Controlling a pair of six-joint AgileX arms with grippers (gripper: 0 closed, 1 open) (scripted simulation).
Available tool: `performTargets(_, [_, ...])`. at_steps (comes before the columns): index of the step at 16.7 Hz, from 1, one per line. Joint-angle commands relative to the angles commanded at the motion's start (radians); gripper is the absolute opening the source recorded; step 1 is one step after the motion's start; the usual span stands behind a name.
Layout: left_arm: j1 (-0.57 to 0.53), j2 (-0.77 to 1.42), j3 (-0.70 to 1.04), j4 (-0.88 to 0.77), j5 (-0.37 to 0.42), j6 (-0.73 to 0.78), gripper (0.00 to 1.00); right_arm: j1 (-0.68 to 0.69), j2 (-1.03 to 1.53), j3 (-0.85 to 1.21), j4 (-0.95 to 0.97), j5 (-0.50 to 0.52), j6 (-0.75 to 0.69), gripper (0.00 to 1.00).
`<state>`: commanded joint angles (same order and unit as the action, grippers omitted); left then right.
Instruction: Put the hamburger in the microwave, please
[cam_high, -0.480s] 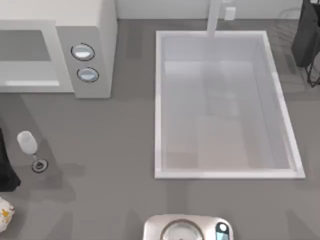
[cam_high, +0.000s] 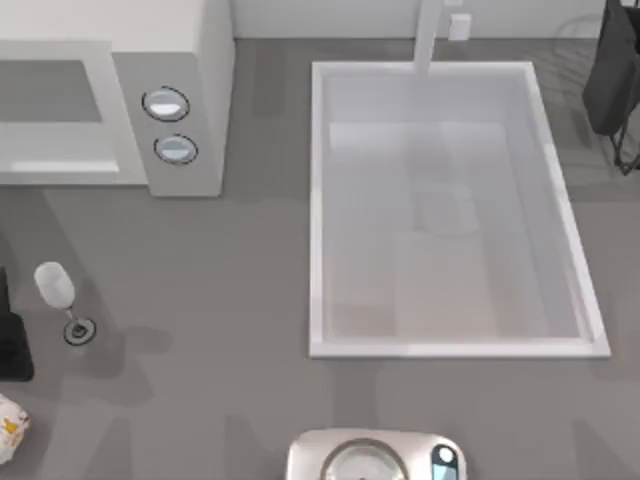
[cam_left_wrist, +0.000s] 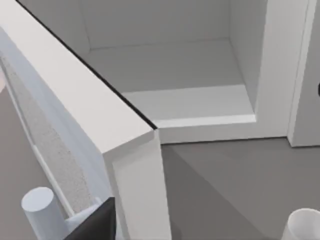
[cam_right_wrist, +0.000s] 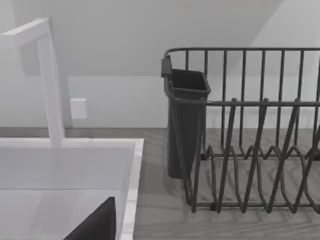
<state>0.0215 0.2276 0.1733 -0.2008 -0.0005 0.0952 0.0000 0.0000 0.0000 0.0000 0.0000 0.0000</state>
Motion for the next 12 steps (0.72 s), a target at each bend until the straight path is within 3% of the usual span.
performTargets(12, [0.059,1.004,0.494,-0.645,0.000,0.239,1.00,0.000,0.000,0.000,0.000,0.000,0.000,1.00])
